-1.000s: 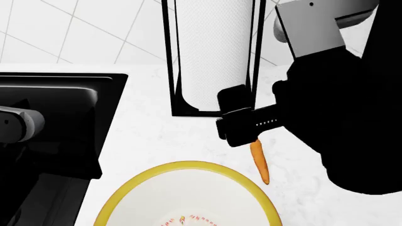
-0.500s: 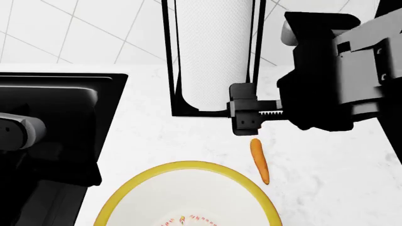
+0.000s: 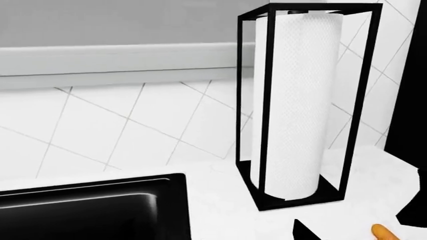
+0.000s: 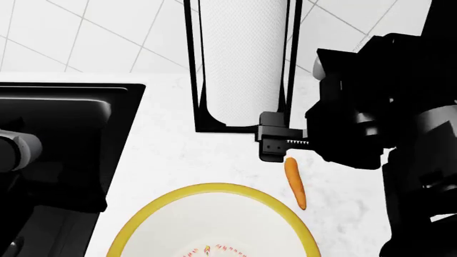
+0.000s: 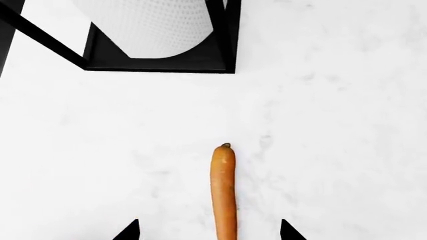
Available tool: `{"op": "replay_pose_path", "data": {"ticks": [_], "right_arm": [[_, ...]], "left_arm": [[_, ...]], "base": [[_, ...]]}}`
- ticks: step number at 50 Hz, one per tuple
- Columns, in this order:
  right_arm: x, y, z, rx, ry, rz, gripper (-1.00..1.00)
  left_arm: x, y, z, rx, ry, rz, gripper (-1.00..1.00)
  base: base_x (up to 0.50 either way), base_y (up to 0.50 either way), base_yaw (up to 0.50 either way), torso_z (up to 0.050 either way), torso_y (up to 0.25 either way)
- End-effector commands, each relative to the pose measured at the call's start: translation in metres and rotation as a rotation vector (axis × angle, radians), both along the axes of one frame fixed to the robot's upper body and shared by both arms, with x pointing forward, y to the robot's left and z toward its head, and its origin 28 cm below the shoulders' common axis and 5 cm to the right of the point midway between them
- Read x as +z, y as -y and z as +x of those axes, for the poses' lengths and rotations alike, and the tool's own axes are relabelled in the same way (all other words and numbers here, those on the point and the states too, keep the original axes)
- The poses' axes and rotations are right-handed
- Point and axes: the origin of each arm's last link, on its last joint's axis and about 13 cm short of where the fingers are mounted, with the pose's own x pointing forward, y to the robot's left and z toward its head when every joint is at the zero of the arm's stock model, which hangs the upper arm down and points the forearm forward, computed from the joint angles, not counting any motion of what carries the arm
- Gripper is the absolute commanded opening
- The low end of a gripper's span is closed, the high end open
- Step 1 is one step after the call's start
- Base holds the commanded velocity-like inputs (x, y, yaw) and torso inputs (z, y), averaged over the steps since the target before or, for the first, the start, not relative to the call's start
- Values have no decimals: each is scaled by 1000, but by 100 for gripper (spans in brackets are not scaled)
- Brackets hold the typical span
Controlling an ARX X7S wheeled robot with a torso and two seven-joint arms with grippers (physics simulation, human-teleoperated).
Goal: There is a mixed pile of frozen fruits and vegetables on the counter. Locate all the frozen vegetables and place the items in a bowl on the counter. Take all the frozen fruits and defrost them in a running sink.
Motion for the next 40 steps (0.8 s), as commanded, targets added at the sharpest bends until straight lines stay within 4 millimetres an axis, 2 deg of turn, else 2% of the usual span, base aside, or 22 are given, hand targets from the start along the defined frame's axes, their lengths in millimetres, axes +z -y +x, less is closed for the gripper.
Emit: {"op": "replay_pose_path", "data": {"ticks": [1, 7, 17, 32, 40], "right_arm": [[-23, -1, 3, -11, -36, -9, 100], [-35, -6, 5, -18, -47, -4, 100], [-42, -11, 4, -18, -84, -49, 100], [-62, -15, 3, -85, -101, 14, 100], [-57, -14, 4, -140, -79, 39, 100]], "left_arm": [[-5, 0, -4, -3, -12, 8, 100], [-6, -1, -5, -6, -8, 9, 100], [-11, -6, -10, -7, -19, 6, 100], [-17, -7, -12, -10, -36, 3, 100], [-18, -2, -10, -18, -38, 5, 100]], "base": [[0, 0, 0, 0, 0], [0, 0, 0, 0, 0], [0, 0, 0, 0, 0], [0, 0, 0, 0, 0], [0, 0, 0, 0, 0]]}}
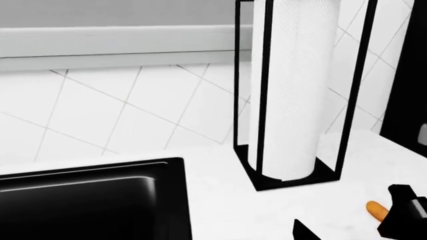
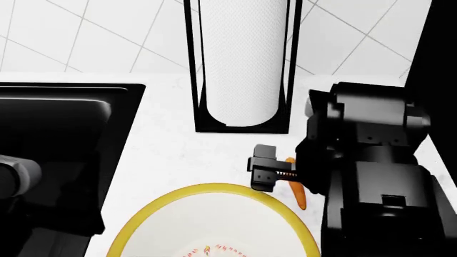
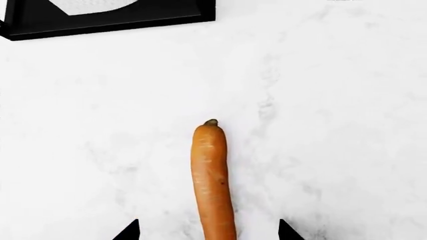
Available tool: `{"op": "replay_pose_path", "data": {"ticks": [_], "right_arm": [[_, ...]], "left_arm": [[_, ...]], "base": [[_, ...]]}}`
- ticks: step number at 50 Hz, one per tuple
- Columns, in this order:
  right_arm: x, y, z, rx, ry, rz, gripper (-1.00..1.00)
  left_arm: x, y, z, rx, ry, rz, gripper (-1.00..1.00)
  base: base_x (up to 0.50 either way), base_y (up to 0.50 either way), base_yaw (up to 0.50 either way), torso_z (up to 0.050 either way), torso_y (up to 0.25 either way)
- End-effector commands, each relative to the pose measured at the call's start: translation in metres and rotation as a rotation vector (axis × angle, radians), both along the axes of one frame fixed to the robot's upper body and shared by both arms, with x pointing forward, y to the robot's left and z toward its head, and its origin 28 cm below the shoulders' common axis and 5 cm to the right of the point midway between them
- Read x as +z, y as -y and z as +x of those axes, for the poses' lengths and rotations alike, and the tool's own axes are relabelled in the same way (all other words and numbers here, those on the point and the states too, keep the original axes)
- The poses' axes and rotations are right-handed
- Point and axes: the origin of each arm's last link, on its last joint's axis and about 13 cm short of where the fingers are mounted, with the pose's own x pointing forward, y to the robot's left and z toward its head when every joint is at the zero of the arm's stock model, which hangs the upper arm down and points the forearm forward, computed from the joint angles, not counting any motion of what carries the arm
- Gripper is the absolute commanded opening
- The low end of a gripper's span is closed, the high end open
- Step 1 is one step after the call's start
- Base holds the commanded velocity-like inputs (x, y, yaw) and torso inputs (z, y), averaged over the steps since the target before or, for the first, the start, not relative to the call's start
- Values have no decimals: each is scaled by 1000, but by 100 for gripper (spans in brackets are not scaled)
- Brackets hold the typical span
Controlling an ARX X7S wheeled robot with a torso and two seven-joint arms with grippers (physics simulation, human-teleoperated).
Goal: There is a mixed pile of frozen fruits and vegetables on the counter. Locate all the frozen vegetables and place the items in a bowl on the counter. Take all the frozen fruits and defrost them in a running sink.
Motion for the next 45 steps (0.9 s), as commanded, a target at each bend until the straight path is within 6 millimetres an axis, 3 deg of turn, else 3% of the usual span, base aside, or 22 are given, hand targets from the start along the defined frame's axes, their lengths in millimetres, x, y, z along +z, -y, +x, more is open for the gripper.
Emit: {"op": "replay_pose_path", "data": {"ticks": [1, 19, 45], "right_arm": [[-5, 0, 1, -67, 8, 35, 100], [14, -4, 7, -31, 96, -51, 100], [15, -6, 9, -20, 131, -45, 100]], "left_arm": [[-2, 3, 0, -7, -7, 1, 100], [0, 4, 3, -14, -12, -3, 100], [2, 3, -1, -58, 54, 13, 100]], "base": [[0, 0, 0, 0, 0], [0, 0, 0, 0, 0], [0, 0, 0, 1, -21]]}}
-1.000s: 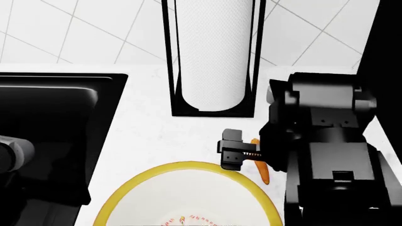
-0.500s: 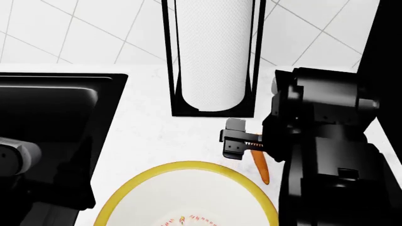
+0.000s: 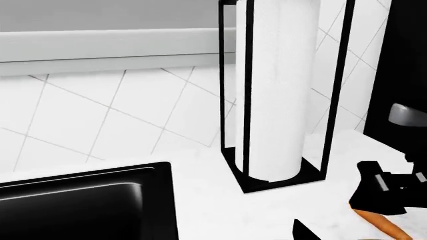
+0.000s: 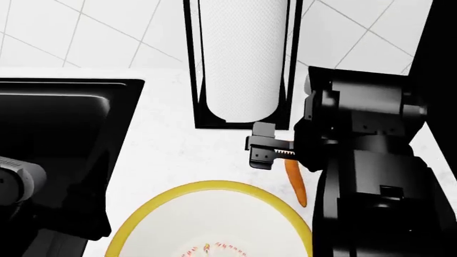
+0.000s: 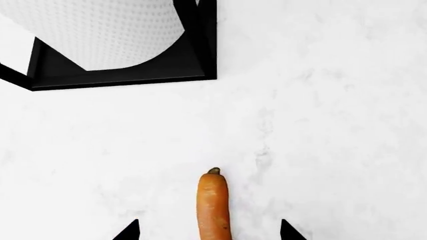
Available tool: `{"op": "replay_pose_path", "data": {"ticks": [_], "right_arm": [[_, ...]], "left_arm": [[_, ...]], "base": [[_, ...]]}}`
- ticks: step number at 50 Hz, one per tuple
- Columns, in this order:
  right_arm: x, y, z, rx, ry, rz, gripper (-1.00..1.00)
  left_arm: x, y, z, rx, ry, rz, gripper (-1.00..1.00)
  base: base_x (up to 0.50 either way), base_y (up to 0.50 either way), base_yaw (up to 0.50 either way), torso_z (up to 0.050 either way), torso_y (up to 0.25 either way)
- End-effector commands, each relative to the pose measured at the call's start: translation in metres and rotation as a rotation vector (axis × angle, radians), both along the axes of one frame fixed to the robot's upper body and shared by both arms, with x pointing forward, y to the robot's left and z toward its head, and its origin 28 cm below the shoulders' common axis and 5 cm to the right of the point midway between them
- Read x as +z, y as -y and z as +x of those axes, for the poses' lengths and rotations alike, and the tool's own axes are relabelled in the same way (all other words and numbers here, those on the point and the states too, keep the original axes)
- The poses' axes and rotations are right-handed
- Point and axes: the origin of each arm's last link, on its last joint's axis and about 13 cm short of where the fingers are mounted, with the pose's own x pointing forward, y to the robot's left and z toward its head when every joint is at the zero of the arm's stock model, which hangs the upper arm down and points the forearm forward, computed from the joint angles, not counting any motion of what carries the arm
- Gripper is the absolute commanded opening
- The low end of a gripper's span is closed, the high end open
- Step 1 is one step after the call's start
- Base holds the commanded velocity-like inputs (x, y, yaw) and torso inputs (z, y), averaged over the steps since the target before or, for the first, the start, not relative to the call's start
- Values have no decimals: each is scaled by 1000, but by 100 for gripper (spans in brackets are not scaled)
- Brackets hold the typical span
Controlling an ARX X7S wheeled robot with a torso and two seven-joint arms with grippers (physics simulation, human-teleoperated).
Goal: There is a mixed pile of frozen fruits and vegetables on the counter. Locate all the frozen vegetables and place the items in a bowl on the counter. Take all the frozen fruits and defrost them in a running sink.
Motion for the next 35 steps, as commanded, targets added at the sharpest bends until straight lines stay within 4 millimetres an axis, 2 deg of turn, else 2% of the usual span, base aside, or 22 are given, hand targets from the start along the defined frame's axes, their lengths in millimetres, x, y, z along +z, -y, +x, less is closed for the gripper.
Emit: {"op": "replay_pose_path", "data": {"ticks": [1, 6, 22, 23, 28, 35], "right_arm": [[0, 1, 1, 6, 17, -21, 100], [0, 0, 2, 1, 29, -20, 100], [-3, 0, 1, 44, 16, -54, 100], [-2, 1, 2, 52, 19, -68, -100], [5, 2, 4, 52, 55, -73, -100], [27, 6, 7, 69, 139, -85, -100]], "left_arm": [[3, 0, 0, -10, 24, 6, 100], [-3, -2, -3, -10, 16, 9, 100], [3, 0, -1, 19, 48, -20, 100], [3, 2, 1, 21, 42, -15, 100], [7, -1, -1, 26, 42, -17, 100], [11, -4, -3, 26, 46, -20, 100]], "base": [[0, 0, 0, 3, -80], [0, 0, 0, 3, -88], [0, 0, 0, 3, -72], [0, 0, 0, 0, 0], [0, 0, 0, 0, 0], [0, 0, 0, 0, 0]]}}
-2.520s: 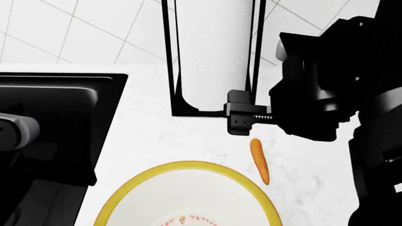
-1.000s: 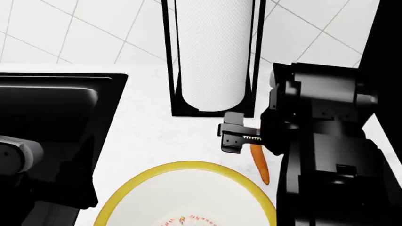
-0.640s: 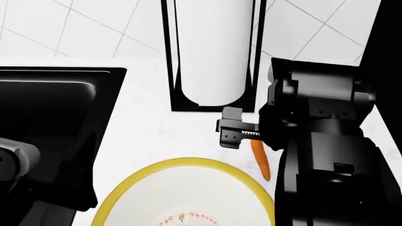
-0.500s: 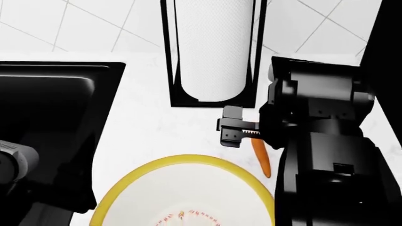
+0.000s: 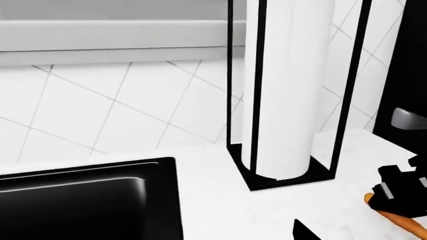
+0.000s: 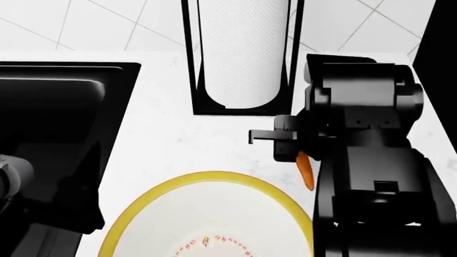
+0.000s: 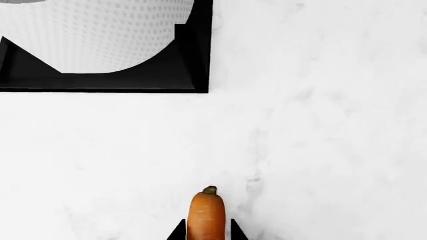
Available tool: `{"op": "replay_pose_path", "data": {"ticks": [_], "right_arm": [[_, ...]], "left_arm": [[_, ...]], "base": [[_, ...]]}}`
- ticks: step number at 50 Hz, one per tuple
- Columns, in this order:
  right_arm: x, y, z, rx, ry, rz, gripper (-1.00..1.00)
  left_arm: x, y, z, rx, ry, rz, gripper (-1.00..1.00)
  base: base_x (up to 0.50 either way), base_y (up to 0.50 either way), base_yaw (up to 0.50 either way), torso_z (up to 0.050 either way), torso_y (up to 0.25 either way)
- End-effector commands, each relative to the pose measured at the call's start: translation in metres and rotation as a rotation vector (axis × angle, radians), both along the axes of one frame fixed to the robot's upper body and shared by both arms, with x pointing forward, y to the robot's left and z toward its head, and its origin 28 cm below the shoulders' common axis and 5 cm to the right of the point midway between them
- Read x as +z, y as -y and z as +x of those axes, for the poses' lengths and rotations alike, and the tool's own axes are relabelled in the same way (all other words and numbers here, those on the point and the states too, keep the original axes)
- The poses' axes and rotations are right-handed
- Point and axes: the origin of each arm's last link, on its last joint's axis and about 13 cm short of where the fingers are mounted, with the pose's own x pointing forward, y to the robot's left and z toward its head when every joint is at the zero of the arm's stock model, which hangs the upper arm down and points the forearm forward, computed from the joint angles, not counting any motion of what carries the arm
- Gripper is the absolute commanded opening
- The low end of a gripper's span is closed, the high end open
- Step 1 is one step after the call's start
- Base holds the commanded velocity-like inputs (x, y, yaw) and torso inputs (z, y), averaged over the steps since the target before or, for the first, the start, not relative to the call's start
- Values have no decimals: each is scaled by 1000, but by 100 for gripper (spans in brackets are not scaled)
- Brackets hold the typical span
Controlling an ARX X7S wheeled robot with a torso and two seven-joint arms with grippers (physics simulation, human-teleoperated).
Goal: There is a mixed pile of frozen fruits and vegetables on the counter. Locate all the frozen vegetables and place the items in a bowl on the counter. Take all the frozen fruits and defrost them in a running sink.
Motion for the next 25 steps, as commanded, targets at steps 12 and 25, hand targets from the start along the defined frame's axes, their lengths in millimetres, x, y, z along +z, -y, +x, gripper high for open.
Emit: {"op": "replay_pose_path", "data": {"ticks": [12, 25], "right_arm": [[73, 9, 3, 126, 219, 12, -100], [82, 1, -59, 154, 358, -100, -100]], "left_arm": [[7, -2, -2, 15, 13, -7, 100], [7, 0, -3, 15, 16, -23, 100]], "base": [[0, 0, 0, 0, 0], [0, 0, 0, 0, 0]]}}
